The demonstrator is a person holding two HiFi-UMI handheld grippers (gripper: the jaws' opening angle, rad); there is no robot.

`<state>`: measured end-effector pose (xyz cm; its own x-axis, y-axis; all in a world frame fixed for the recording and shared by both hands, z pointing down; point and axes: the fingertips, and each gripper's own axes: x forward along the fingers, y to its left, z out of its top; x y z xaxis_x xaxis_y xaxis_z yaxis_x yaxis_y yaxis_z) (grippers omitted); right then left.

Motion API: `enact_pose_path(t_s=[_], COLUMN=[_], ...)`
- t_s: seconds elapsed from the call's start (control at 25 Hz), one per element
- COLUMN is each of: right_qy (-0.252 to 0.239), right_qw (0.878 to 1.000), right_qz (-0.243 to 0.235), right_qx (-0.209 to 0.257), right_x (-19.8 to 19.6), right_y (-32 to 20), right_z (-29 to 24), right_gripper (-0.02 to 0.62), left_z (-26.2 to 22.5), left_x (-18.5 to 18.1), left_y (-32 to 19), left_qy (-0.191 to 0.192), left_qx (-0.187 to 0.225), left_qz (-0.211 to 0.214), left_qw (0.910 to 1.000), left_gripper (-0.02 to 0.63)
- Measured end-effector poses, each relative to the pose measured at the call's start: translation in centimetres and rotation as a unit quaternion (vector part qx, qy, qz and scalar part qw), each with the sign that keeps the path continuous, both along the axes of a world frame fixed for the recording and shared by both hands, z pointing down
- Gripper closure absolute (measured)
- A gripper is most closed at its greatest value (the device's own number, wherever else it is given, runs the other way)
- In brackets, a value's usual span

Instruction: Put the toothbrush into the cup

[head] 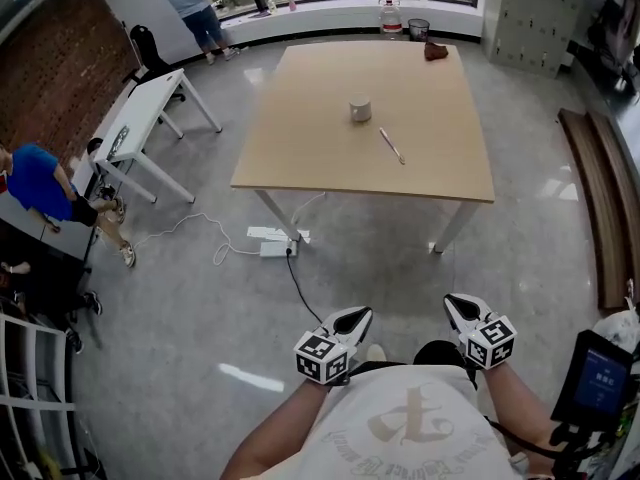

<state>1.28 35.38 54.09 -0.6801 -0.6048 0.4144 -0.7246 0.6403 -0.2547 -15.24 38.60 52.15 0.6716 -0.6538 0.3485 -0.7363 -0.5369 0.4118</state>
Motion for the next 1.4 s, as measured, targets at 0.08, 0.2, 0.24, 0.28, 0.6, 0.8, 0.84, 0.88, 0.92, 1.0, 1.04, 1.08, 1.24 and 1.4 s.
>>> enact_pose_path(t_s=[0.08,0.2,0.24,0.28,0.6,0.8,0.84,0.88,0.92,1.0,1.04,1.08,1.24,1.4], right_qy=[0.006,-0.001,-0.006,-0.01,-0.037,-0.059,-0.063,-0.063,-0.061,-0.053,-0.049,-0.047,-0.045,-0.035], right_qw=[1.0,1.0,1.0,0.999,0.997,0.994,0.993,0.993,0.993,0.993,0.993,0.993,0.995,0.997], right_qz=[-0.008,-0.022,-0.025,-0.028,-0.071,-0.095,-0.098,-0.101,-0.104,-0.106,-0.106,-0.103,-0.077,-0.057], right_qx=[-0.002,-0.006,-0.008,-0.01,-0.02,-0.001,0.0,0.0,-0.002,-0.008,-0.011,-0.014,-0.034,-0.044], right_x=[-0.7,-2.3,-2.8,-3.3,-5.3,-6.5,-6.4,-6.2,-5.7,-4.8,-4.4,-4.3,-3.7,-3.7], right_y=[-1.0,-2.7,-3.4,-4.1,-10.6,-16.0,-16.9,-17.9,-19.0,-21.1,-21.9,-22.4,-22.6,-23.9], right_z=[0.2,0.6,0.7,1.0,1.1,0.3,0.6,1.2,2.1,4.1,4.9,5.4,4.7,5.0], right_gripper=[0.583,0.583,0.583,0.583,0.583,0.583,0.583,0.583,0.583,0.583,0.583,0.583,0.583,0.583], left_z=[0.1,0.5,0.7,0.8,0.8,0.2,0.3,0.6,1.1,2.3,2.7,2.8,1.2,1.2], left_x=[-1.0,-2.5,-2.9,-3.2,-2.0,-0.3,0.1,0.7,1.4,2.5,2.8,2.8,2.4,1.8], left_y=[-1.1,-2.8,-3.4,-4.1,-9.9,-15.6,-16.7,-17.9,-19.1,-21.3,-22.2,-22.7,-23.2,-24.9], left_qy=[0.003,-0.004,-0.007,-0.01,-0.049,-0.087,-0.093,-0.1,-0.108,-0.12,-0.122,-0.124,-0.134,-0.132], left_qx=[0.002,-0.001,-0.002,-0.004,-0.011,0.009,0.013,0.015,0.017,0.019,0.018,0.017,0.013,0.009], left_qz=[-0.012,-0.029,-0.034,-0.037,-0.038,-0.009,-0.006,-0.003,0.0,0.006,0.009,0.013,0.039,0.057], left_qw=[0.9999,0.9996,0.9994,0.9992,0.998,0.9961,0.9956,0.9949,0.994,0.9926,0.9923,0.9921,0.9902,0.9896], left_gripper=[0.601,0.601,0.601,0.601,0.601,0.601,0.601,0.601,0.601,0.601,0.601,0.601,0.601,0.601])
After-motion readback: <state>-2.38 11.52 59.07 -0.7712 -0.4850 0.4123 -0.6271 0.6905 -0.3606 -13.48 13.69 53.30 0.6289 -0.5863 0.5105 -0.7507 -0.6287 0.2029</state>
